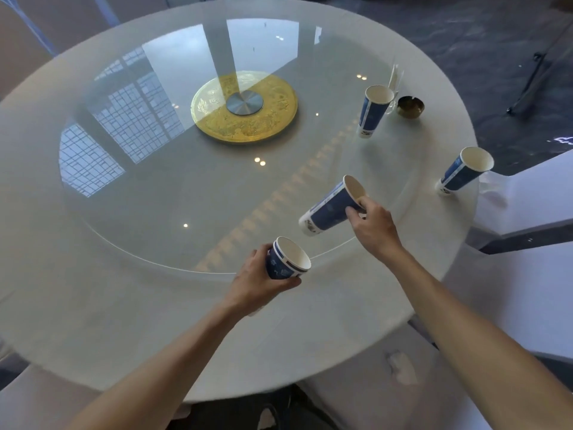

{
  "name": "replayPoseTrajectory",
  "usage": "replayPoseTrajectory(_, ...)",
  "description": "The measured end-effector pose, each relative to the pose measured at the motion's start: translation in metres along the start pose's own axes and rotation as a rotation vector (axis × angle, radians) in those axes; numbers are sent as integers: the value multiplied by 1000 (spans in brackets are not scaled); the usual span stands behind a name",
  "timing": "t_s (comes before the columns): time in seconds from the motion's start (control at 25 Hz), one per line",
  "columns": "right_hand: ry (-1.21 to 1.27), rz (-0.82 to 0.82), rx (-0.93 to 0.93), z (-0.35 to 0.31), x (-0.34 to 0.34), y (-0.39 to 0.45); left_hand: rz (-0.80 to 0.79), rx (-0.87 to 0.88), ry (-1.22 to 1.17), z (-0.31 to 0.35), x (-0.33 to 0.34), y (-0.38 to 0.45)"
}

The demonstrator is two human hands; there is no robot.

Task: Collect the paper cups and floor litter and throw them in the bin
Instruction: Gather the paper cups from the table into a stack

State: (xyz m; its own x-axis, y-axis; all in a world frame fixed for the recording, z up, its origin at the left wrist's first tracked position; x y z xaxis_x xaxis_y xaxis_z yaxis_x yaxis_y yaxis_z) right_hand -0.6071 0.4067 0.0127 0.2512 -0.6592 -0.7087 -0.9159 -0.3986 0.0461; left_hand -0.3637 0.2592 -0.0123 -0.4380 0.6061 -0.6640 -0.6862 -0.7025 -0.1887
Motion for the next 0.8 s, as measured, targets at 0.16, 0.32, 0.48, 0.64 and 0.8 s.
replayPoseTrajectory(0.16,194,2,18,-19,-34,-81,-6,-12,19,-13,6,-34)
replayPoseTrajectory(0.32,173,-9,20,-18,-53,-154,-33,-20,-6,-25,15,-75)
replayPoseTrajectory(0.48,147,-85,72,7,-71,-225,-118,77,-23,-21,37,-117)
replayPoseTrajectory(0.64,143,-111,118,27,-86,-274,-186,199,-46,-4,62,-156)
replayPoseTrajectory(0.8,159,-109,106,46,-100,-301,-218,285,-60,15,84,-180)
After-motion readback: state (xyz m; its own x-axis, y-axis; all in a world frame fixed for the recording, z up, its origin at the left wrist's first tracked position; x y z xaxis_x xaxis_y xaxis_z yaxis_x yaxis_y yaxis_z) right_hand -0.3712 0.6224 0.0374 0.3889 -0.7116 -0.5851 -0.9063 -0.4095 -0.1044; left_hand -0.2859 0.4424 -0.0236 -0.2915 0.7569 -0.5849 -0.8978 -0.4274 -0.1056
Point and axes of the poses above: each hand's wrist, its own y-axis towards the middle knuckle, its own x-axis out of the palm, z = x × y, the point moved 6 cm from there along y, towards the middle knuckle, and after that the axes turned 11 degrees about z, right-handed, at the moved point
